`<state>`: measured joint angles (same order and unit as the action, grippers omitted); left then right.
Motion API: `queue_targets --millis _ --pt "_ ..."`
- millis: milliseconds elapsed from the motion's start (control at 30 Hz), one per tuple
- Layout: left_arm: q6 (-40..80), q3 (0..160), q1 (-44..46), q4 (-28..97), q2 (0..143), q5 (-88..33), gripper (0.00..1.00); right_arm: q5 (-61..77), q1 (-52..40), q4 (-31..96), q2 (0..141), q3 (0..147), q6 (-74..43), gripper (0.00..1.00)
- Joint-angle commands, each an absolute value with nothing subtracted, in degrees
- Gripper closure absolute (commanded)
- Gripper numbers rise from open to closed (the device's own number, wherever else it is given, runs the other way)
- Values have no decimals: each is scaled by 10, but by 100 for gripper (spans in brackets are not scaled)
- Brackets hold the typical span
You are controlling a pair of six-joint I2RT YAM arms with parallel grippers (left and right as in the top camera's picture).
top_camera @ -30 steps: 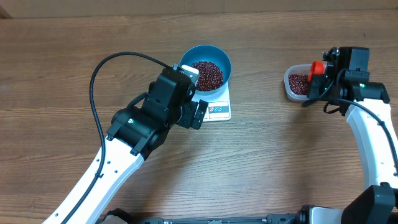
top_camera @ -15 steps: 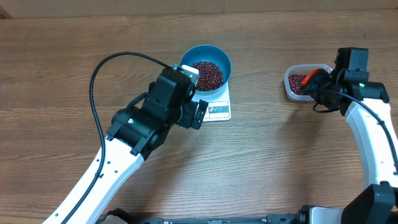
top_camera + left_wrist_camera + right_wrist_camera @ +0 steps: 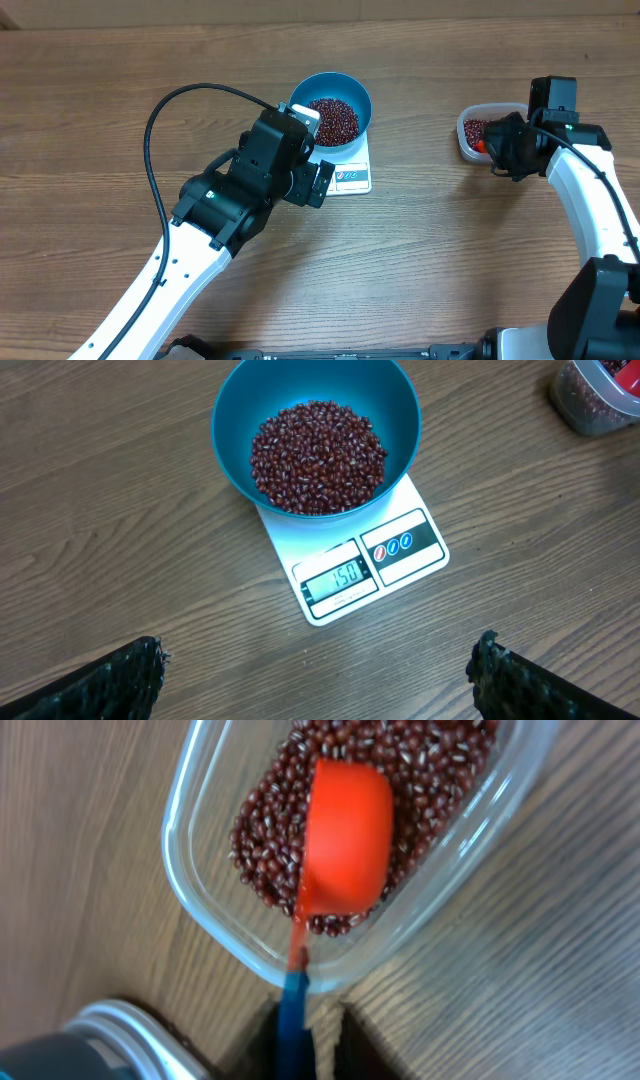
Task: Scoop item into bowl and weigh 150g on scale
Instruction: 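Lower the red scoop into the bean tub with the right gripper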
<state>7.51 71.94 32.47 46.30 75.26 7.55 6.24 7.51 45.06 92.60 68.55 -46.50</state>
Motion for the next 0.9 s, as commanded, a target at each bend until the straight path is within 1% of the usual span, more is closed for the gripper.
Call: queue_targets --millis 0,33,67,133,167,467,667,767,867 --pt "73 729 323 463 747 80 0 58 75 451 933 686 -482 56" --pt "73 729 323 463 747 80 0 57 75 452 933 686 -479 40" --pt "73 729 323 463 747 80 1 54 75 453 933 686 -479 26" --pt "73 729 323 463 747 80 0 45 75 458 933 686 -477 7" --pt "73 729 323 463 747 80 0 39 75 461 933 686 -477 0" --pt "73 729 323 463 747 80 0 22 86 490 933 686 -421 0" --pt "73 729 323 463 747 80 0 0 102 533 933 686 -413 0" --pt "73 729 323 463 747 80 0 -13 113 553 933 686 -374 0" --pt "73 729 323 463 747 80 0 -19 121 568 933 686 -369 0"
